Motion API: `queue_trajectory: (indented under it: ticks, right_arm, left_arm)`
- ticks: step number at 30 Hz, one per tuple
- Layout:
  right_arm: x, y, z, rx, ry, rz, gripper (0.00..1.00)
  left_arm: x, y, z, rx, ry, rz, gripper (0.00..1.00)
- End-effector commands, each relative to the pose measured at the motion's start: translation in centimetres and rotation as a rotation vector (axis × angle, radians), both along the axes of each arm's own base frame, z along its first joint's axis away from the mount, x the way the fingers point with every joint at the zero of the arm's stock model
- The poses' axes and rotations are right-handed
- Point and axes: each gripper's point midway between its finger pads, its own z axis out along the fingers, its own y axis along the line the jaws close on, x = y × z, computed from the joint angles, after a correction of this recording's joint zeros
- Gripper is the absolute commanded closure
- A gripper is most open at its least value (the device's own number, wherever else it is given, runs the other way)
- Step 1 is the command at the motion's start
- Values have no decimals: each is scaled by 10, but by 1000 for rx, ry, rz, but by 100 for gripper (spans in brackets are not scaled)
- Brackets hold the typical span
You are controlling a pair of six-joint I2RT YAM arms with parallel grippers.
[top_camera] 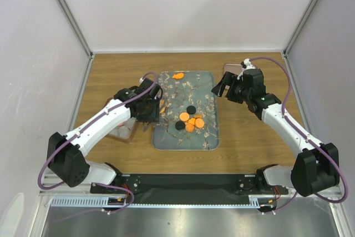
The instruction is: Pack the cookies
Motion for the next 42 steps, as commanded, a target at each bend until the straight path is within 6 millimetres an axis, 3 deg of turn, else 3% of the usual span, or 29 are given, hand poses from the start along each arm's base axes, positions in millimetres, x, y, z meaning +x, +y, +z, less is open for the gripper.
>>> queue_trajectory:
  ticks: [1,22,42]
  right_arm:
    - [7,-1,20,6,-63,-5,13]
    - [5,0,21,5,-65,-3,13]
    - [5,1,21,10,-66,0,13]
  left_arm:
    - [3,-4,-1,-13,-21,-18,49]
    - [-4,-8,-23,-20,34,-33,50]
    - [-12,-16,-24,-77,60,-43,54]
